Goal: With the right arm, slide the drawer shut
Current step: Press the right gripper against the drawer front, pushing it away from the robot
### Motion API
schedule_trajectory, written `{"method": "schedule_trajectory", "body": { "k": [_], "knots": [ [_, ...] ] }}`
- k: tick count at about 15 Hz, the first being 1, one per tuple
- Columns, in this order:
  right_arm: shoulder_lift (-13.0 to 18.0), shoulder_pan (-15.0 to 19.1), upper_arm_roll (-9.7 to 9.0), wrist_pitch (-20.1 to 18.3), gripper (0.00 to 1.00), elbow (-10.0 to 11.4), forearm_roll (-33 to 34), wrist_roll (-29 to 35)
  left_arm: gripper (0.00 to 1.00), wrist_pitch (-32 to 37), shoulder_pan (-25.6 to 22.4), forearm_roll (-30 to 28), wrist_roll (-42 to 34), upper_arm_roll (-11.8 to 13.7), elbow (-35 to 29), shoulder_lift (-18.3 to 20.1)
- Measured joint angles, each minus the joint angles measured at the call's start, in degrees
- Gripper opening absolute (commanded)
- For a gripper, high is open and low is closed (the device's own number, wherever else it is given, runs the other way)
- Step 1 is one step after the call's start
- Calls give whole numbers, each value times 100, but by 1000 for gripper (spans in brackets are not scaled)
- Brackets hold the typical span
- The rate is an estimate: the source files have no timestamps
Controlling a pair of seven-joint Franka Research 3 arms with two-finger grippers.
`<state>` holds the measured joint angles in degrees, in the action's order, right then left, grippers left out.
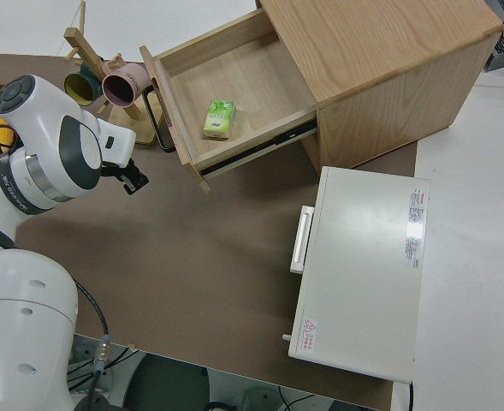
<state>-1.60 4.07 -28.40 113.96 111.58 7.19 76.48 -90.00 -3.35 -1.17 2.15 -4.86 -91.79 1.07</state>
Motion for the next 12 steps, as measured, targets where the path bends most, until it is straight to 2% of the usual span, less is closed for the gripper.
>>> {"method": "schedule_trajectory", "body": {
  "k": [3,12],
  "knots": [
    [-107,52,137,0,0,-115,121,0,998,0,0,0,0,0,0,0],
    [-495,265,158,-5,0,-543,141,-1,995,0,0,0,0,0,0,0]
  ]
}}
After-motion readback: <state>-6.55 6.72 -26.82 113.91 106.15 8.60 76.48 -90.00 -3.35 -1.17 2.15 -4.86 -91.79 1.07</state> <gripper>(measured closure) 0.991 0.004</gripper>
